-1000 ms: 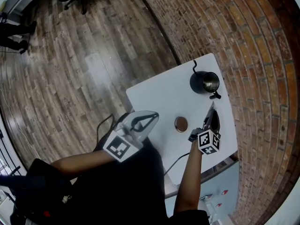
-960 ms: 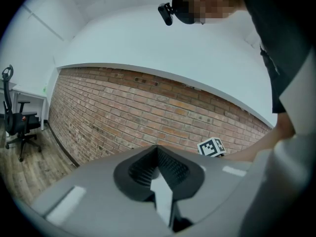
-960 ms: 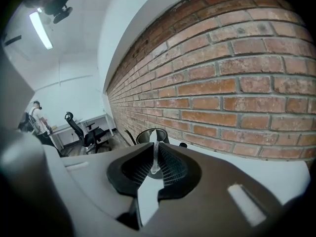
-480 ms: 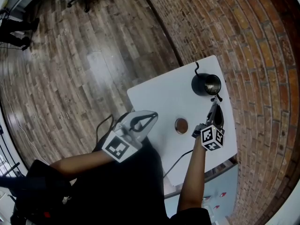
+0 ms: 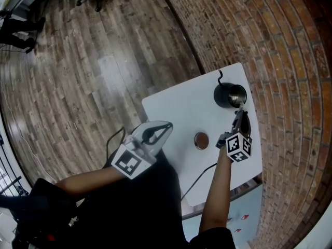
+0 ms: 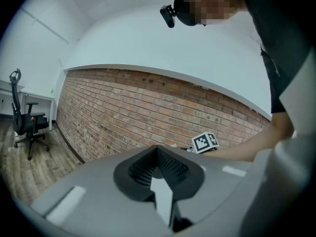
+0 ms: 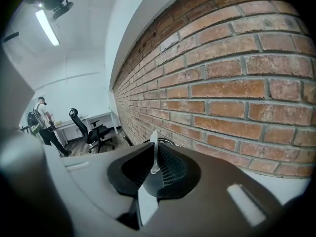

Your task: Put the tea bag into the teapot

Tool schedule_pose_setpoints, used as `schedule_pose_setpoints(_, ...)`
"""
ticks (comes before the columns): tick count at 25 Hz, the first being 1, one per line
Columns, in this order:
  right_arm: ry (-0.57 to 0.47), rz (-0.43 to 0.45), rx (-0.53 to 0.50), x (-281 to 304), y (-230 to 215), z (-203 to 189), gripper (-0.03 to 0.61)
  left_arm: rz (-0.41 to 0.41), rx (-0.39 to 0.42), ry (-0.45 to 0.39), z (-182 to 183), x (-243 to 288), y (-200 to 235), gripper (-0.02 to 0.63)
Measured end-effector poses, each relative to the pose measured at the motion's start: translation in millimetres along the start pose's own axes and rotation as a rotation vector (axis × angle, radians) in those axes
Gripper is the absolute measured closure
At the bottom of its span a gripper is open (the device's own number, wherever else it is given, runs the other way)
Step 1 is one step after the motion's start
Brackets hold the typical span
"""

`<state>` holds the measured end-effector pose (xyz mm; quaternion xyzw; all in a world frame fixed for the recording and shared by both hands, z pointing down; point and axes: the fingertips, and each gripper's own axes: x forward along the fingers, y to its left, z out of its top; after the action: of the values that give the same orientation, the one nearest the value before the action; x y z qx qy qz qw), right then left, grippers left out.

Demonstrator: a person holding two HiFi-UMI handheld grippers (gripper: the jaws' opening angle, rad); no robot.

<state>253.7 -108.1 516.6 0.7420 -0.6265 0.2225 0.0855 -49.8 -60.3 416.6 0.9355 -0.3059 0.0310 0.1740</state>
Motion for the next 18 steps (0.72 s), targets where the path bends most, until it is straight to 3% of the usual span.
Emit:
schedule_pose_setpoints(14,0.009,0.01,0.011,23.8,1.1,3.2,0.551,0.032,-0.004,-0.009,1.0,-3.4,12.7,0.614)
schedule_pose_setpoints(18,-0.001,0.005,0.023,26.6,0.4,3.7,0.522,0.033,-0.009,0.007,-1.9,-5.0,14.3,0.614)
